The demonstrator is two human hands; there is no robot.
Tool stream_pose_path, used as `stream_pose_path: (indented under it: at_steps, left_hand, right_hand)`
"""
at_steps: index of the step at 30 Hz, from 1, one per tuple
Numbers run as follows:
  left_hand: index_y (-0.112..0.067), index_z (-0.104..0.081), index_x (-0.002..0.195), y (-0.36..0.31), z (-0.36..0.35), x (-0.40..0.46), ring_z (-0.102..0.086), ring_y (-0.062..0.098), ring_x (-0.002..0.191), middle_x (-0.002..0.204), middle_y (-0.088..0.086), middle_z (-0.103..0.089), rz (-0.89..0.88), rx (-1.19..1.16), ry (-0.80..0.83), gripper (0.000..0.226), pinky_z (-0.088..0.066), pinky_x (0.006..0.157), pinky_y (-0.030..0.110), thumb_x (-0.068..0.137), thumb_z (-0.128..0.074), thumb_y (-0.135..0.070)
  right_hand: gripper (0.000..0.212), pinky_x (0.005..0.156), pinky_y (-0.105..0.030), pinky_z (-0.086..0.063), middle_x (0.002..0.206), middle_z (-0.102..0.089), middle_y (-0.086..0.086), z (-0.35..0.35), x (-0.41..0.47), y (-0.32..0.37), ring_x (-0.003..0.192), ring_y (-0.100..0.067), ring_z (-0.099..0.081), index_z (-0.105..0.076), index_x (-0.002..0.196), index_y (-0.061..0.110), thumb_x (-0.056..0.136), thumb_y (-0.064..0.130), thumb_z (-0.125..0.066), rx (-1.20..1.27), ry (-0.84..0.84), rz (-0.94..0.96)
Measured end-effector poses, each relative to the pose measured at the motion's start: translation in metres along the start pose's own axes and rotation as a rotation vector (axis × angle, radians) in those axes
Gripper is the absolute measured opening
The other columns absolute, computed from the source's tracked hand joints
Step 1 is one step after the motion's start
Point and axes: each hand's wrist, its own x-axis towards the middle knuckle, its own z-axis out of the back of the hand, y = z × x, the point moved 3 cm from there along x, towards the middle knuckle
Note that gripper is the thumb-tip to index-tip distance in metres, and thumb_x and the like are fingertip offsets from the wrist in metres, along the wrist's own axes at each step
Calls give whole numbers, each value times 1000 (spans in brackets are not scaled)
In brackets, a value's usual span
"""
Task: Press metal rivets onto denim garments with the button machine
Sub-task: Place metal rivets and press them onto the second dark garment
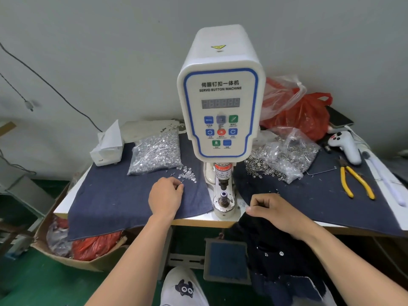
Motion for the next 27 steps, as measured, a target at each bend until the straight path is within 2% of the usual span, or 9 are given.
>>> stream_pose_path:
  at_steps: [4, 6, 8, 11, 14, 17, 20, 25, 27]
  left_hand:
    - [-22, -73, 103, -4, 3, -3, -63, 20, 95, 102, -4, -70, -60, -84, -31, 8, -43, 77, 32, 101, -66, -26]
    - [-25, -69, 97, -12, 6, -9, -64, 10, 87, 93, -11, -70, -67, -248, 2, 4, -41, 74, 23, 100, -67, -23]
    - [-29, -68, 90, -23, 7, -18, -68, 6, 84, 85, -13, -73, -47, -464, 79, 11, -46, 73, 18, 96, -72, -20]
    - [-24, -73, 88, -39, 2, -34, -74, 16, 86, 84, -3, -78, 3, -768, 217, 11, -59, 80, 28, 91, -78, -15]
    - [-16, -77, 96, -50, -3, -49, -77, 19, 92, 92, 3, -81, 27, -956, 302, 5, -60, 86, 29, 92, -78, -15]
    - [-13, -77, 102, -56, -6, -60, -78, 13, 91, 93, 1, -82, 40, -1009, 318, 8, -57, 80, 19, 95, -76, -15]
    - [-19, -74, 107, -60, -6, -66, -77, 9, 93, 94, -3, -82, 43, -1000, 302, 16, -56, 79, 16, 92, -80, -18]
    - [-29, -82, 91, -62, -4, -77, -76, 6, 89, 91, -9, -81, 8, -937, 302, 11, -55, 70, 12, 89, -85, -19]
    - [-30, -83, 91, -63, -4, -78, -77, 6, 91, 92, -10, -82, 16, -922, 321, 10, -56, 71, 13, 89, -85, -21]
  right_hand:
    - [37, 56, -16, -29, 64, -37, 5, 0, 1, 1, 61, -5, -33, -49, 64, 22, 89, 35, -72, 1, -3, 1]
    - [36, 55, -16, -29, 64, -37, 5, 0, 1, 2, 61, -6, -32, -48, 64, 22, 86, 40, -71, 7, -7, 3]
    - [38, 55, -17, -27, 64, -35, 4, 0, 1, 2, 60, -7, -31, -48, 64, 21, 90, 35, -72, 9, -6, 0]
    - [39, 54, -20, -26, 63, -34, 2, 0, 0, 1, 60, -7, -30, -47, 64, 21, 94, 27, -71, 9, -10, -17]
    - [39, 54, -18, -28, 62, -36, 5, -1, 0, 2, 58, -7, -32, -48, 63, 21, 95, 24, -71, 17, -15, -21]
    - [39, 54, -18, -29, 62, -38, 5, -2, -1, 3, 59, -7, -34, -49, 63, 20, 95, 22, -71, 14, -24, -22]
    - [39, 55, -15, -32, 61, -38, 7, -2, -1, 4, 59, -5, -35, -48, 63, 22, 96, 23, -70, 26, -21, -26]
    - [41, 56, -11, -34, 59, -40, 12, -3, -2, 4, 55, -2, -36, -49, 60, 26, 96, 22, -68, 22, -22, -33]
    - [41, 54, -12, -34, 58, -40, 13, -3, -1, 4, 55, -1, -37, -49, 60, 26, 96, 20, -68, 18, -21, -32]
